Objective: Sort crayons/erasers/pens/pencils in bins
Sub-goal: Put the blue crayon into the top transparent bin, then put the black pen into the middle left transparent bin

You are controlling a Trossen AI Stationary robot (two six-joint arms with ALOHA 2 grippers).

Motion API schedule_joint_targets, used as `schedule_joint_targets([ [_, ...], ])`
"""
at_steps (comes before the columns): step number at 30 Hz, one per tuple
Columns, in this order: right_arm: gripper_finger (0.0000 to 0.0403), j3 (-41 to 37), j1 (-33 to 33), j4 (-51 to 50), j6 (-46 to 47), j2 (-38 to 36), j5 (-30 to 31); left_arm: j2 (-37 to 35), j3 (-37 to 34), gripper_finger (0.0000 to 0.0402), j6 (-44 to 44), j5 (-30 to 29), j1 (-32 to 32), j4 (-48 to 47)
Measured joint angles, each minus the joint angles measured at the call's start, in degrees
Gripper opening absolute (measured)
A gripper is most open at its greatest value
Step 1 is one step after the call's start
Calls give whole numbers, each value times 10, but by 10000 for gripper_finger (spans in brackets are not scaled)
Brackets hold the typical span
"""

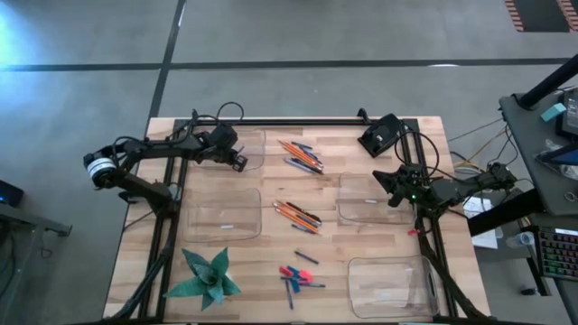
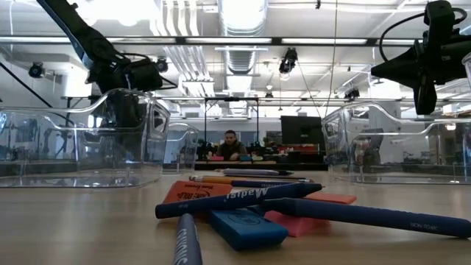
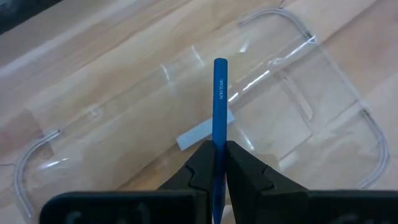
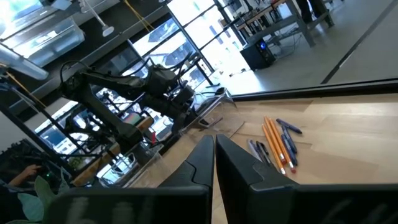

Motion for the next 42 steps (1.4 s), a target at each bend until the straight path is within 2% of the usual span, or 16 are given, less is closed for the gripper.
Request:
schedule_joint_targets([
  [17, 9, 0, 0, 0, 0, 0, 0, 0, -1, 14, 7, 15, 0, -12],
  [32, 9, 0, 0, 0, 0, 0, 0, -2, 11, 69, 2, 16, 3, -14],
  [42, 9, 0, 0, 0, 0, 0, 0, -66, 71, 71, 97, 16, -1, -14],
])
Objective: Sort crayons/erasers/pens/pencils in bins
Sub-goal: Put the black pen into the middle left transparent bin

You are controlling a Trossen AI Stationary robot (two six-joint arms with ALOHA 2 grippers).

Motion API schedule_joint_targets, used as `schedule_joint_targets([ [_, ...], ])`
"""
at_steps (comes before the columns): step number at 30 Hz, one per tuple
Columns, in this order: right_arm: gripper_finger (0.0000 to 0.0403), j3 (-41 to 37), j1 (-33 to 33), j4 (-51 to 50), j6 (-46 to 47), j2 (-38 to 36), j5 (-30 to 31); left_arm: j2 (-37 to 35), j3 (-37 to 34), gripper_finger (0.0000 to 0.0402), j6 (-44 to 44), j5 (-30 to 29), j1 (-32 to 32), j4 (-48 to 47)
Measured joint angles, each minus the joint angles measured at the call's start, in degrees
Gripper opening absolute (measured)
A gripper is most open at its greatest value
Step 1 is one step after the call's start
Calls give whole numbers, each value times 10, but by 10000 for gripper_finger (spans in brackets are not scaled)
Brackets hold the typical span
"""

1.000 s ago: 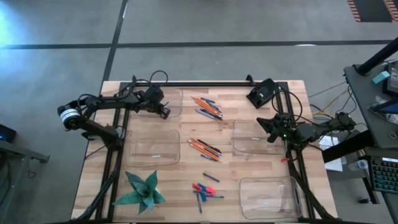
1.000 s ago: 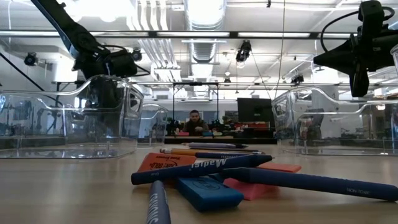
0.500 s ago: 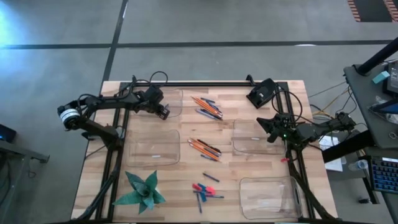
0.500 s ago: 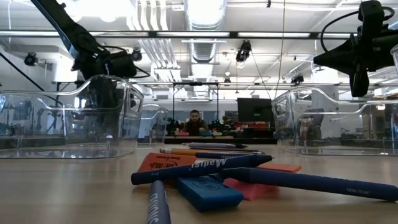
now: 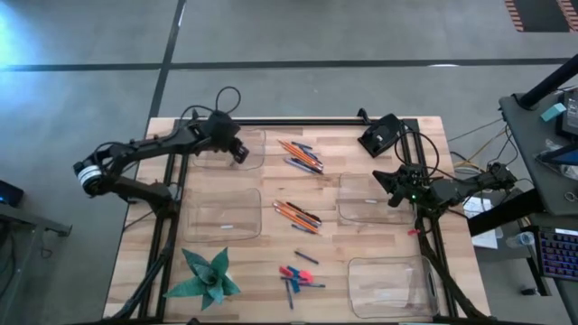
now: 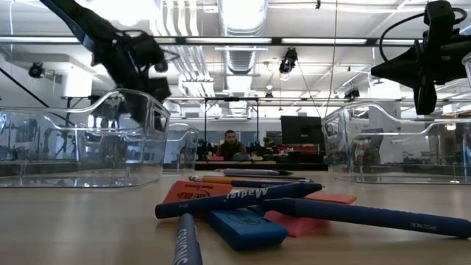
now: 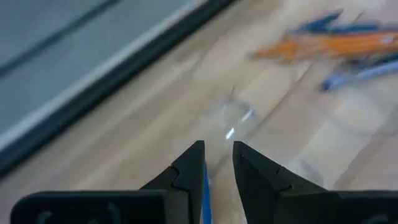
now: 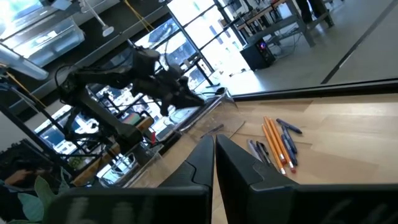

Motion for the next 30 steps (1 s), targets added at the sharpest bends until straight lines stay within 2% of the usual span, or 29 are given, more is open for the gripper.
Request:
schedule_joint_targets([
  [6, 9, 0, 0, 0, 0, 0, 0, -27, 39, 71, 44, 7, -43, 0],
  [11, 9, 0, 0, 0, 0, 0, 0, -26, 65, 71, 84, 17, -118, 0],
  [17, 9, 0, 0, 0, 0, 0, 0, -2, 102, 71, 85, 14, -204, 0],
  [21, 9, 0, 0, 0, 0, 0, 0, 38, 139, 70, 85, 12, -254, 4],
  [26, 9, 0, 0, 0, 0, 0, 0, 123, 196, 71, 83, 11, -317, 0],
  [30, 9, 0, 0, 0, 0, 0, 0, 196, 262, 73, 36, 11, -373, -4],
])
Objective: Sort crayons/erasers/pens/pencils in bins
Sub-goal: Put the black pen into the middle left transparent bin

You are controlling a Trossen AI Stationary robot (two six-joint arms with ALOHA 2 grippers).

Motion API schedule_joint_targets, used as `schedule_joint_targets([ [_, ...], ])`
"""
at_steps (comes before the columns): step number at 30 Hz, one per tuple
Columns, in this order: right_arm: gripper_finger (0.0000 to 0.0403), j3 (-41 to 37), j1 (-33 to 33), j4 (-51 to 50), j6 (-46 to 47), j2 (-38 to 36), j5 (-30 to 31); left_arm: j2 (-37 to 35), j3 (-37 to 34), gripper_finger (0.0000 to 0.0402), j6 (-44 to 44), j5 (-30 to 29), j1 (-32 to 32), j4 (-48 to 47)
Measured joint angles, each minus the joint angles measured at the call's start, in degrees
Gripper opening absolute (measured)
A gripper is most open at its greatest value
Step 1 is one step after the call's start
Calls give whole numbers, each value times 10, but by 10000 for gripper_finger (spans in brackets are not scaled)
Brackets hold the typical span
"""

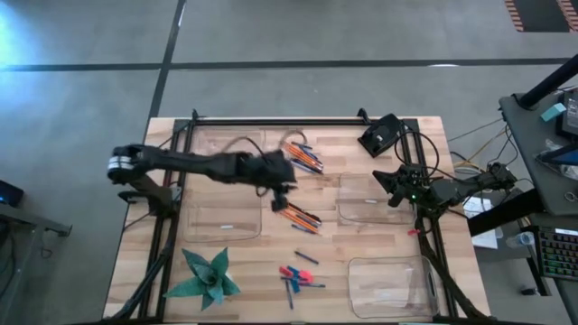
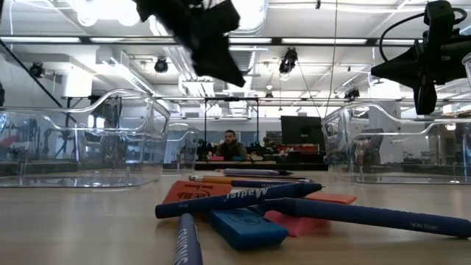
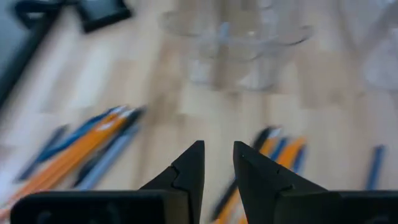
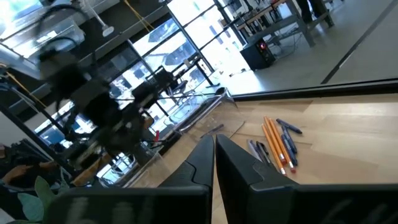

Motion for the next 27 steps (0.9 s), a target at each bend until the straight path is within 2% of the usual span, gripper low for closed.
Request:
schedule_joint_targets([
  [5, 9, 0, 0, 0, 0, 0, 0, 85, 73, 90, -11, -9, -58, -31],
  [11, 9, 0, 0, 0, 0, 0, 0, 168, 106, 100, -11, -21, -92, -31],
  [19, 9, 0, 0, 0, 0, 0, 0, 243, 126, 101, -11, -28, -78, -16],
  [27, 9, 0, 0, 0, 0, 0, 0, 263, 125, 101, 11, -25, -48, -11],
])
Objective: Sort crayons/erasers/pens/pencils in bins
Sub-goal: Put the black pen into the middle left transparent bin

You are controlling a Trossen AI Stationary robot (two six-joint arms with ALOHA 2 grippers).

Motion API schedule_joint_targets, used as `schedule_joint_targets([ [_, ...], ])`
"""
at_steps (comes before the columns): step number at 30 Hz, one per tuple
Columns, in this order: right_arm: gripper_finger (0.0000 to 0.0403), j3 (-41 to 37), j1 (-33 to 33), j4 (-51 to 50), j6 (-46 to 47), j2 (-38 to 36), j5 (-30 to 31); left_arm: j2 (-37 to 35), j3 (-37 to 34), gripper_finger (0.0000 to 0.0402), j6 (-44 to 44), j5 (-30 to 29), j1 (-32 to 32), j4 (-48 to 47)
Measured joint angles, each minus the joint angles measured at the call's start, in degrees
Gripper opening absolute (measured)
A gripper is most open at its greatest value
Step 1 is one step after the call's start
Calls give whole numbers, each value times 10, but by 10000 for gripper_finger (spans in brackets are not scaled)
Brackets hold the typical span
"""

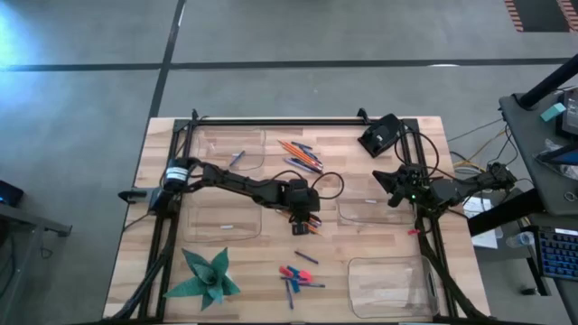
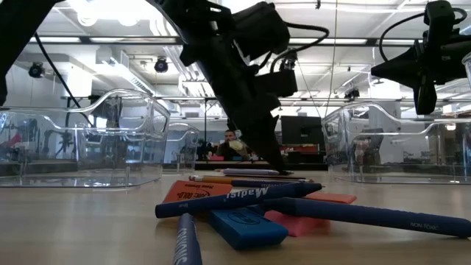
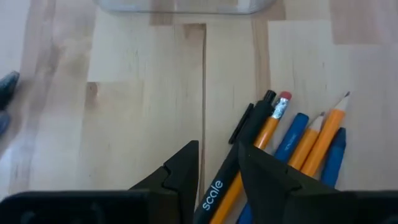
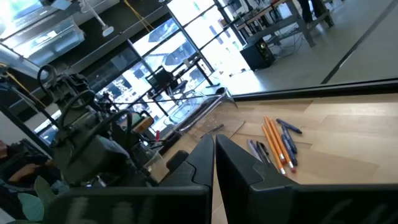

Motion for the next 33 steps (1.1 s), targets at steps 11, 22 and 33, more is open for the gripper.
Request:
schedule_joint_targets([
  [11, 9, 0, 0, 0, 0, 0, 0, 1, -10, 101, 8, 18, 6, 0],
  [22, 9, 0, 0, 0, 0, 0, 0, 3, -28, 101, 7, 20, 13, 2],
  [33, 9, 0, 0, 0, 0, 0, 0, 3, -28, 86, 9, 19, 31, 0],
])
